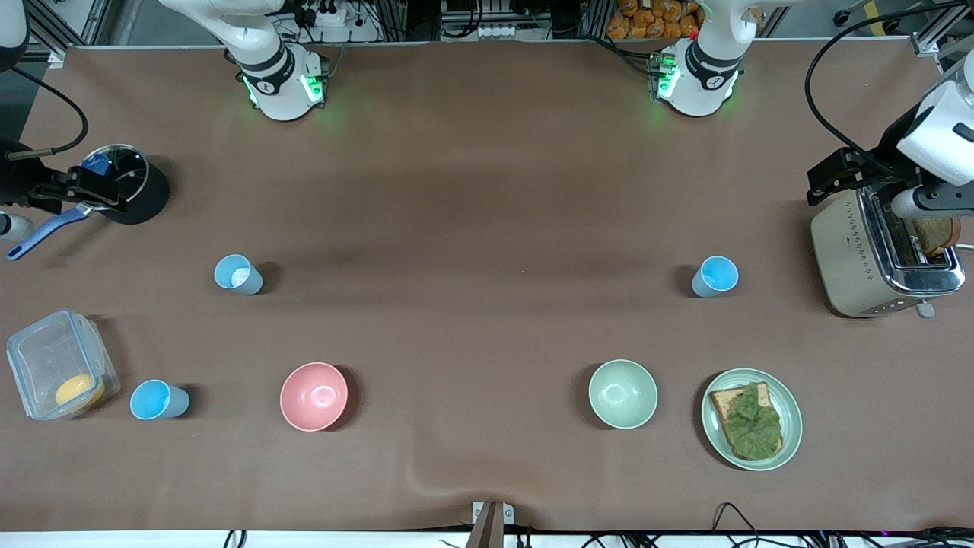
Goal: Stack blue cups with both arms
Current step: 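Reach the left gripper down to the blue cup beside the toaster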
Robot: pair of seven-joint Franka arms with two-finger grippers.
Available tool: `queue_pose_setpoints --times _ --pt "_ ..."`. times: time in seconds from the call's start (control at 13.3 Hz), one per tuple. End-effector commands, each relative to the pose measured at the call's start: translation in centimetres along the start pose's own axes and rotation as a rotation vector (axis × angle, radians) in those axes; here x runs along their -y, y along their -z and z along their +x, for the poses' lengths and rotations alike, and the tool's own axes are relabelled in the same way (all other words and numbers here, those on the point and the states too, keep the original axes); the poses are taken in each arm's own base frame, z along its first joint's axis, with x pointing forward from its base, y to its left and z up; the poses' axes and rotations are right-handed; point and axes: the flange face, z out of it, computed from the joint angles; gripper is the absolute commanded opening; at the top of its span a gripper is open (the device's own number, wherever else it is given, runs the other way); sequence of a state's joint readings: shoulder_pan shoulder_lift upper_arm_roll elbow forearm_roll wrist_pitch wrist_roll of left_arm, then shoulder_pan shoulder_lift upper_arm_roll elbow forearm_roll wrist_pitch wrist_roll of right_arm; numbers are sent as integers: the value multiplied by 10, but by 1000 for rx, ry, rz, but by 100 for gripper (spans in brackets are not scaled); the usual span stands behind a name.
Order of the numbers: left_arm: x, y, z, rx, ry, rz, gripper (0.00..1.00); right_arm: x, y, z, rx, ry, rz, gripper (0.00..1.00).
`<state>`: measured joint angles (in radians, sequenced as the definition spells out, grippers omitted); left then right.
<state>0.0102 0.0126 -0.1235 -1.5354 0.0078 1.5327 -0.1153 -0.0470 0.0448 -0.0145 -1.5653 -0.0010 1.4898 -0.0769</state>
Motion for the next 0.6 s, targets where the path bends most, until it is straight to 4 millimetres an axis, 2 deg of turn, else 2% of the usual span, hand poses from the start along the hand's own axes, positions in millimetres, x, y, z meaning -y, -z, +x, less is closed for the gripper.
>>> queue_pose_setpoints --times 0.0,0.15,0.23,0.3,0.38,0.53 --pt "2 3 -5 20 -1 -12 100 4 5 -6 0 -10 -4 100" --pt "4 -1 1 25 -6 -14 100 4 5 -6 1 -11 -4 100" --pt "12 -6 9 27 9 -27 100 4 5 -6 1 -11 -4 100" --pt "23 -13 15 32 27 -34 100 4 5 -6 1 -10 -4 100" --pt "23 -26 22 29 28 -35 100 4 5 -6 1 -10 -4 100" --pt "20 -93 28 47 31 -19 100 4 5 -7 6 -11 -4 100"
